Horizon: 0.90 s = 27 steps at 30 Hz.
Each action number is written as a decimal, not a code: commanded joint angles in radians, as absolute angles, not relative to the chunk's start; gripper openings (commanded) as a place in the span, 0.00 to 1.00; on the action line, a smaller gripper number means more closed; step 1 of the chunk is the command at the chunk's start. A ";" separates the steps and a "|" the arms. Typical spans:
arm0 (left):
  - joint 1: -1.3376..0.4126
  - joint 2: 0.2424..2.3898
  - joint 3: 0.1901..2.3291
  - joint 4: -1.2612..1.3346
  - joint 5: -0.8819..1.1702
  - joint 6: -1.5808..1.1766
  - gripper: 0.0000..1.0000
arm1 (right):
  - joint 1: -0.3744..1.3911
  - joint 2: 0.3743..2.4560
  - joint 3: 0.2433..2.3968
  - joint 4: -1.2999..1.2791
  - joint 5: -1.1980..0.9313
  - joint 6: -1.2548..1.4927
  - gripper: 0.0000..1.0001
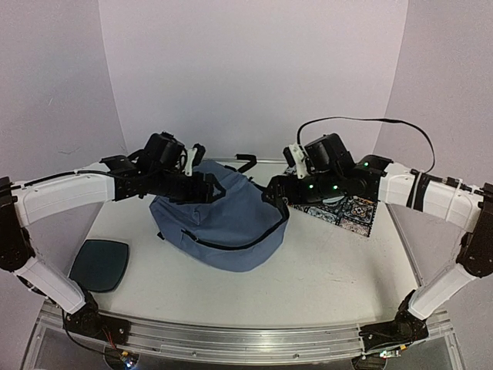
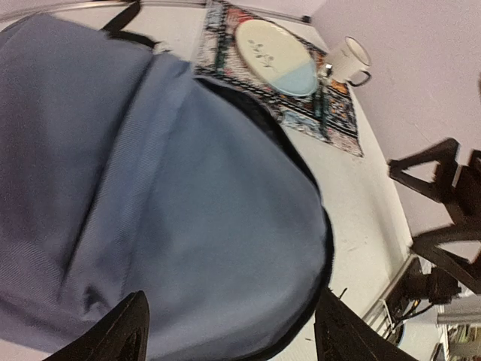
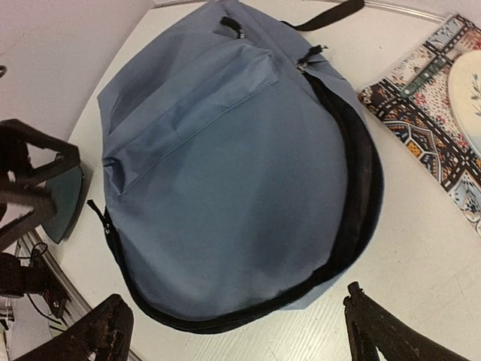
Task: Pack the student bag
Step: Hold the largest pocket of the student bag.
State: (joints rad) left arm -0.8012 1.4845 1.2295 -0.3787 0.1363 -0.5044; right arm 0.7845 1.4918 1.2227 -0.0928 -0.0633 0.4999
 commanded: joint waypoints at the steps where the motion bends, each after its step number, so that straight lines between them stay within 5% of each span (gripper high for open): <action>1: -0.699 1.383 1.123 -0.406 0.115 -0.652 0.77 | 0.836 1.563 1.317 -0.153 -0.058 0.409 0.98; 10: -0.527 1.293 0.931 -0.397 0.163 -0.797 0.74 | 0.926 1.723 1.459 -0.158 -0.126 0.332 0.95; 27: -0.514 1.418 0.879 -0.302 0.234 -0.812 0.66 | 1.018 1.989 1.741 -0.243 -0.122 0.201 0.82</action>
State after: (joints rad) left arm -0.5163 1.3910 0.8894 -0.3648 0.1973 -0.7960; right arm 0.9885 1.9366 1.6467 -0.2025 -0.0899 0.2616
